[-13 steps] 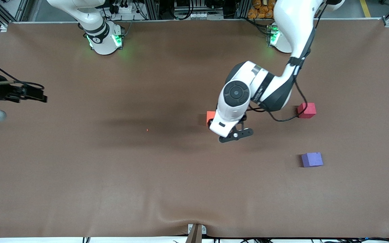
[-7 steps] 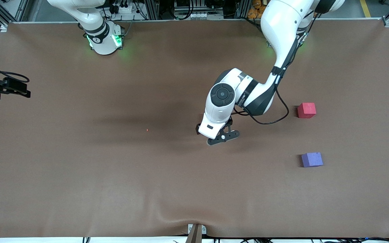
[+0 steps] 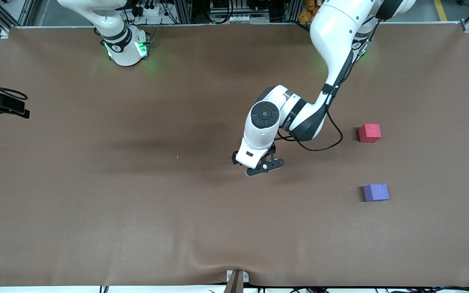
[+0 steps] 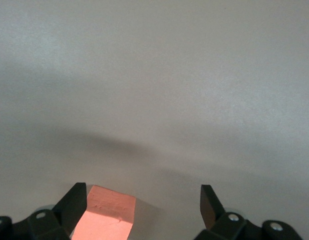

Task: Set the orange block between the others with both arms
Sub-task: 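Lower the left gripper onto the orange cube and close it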

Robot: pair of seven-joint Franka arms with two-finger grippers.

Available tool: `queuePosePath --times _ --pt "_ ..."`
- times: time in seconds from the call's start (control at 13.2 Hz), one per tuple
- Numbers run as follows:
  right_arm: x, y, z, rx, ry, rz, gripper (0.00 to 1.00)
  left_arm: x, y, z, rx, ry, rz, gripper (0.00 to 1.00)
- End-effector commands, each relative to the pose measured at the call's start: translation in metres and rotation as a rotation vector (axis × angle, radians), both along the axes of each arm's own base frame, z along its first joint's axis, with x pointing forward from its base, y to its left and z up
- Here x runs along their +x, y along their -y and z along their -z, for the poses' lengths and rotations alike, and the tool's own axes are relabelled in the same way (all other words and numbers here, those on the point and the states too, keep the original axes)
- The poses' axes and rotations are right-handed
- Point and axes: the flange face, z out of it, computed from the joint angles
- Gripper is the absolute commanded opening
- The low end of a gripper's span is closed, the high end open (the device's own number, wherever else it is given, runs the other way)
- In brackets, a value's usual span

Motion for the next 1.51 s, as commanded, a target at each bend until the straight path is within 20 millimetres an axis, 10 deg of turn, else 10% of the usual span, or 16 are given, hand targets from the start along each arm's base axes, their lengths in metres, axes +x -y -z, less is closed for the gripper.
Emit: queuePosePath --times 0.0,0.98,1.44 --pt "-0.008 -0.007 -0.005 -0.001 0.007 -0.015 1.0 0.002 0.009 0.007 0.0 0.026 -0.011 1.0" --pt "-0.005 -0.009 -0.002 -0.002 0.004 -0.024 1.0 0.002 0.01 0.023 0.022 0.047 0.017 1.0" --pt "-0.004 -0.009 -0.001 0.011 0.004 -0.018 1.0 -0.034 -0.012 0.059 0.167 -0.002 0.099 1.0"
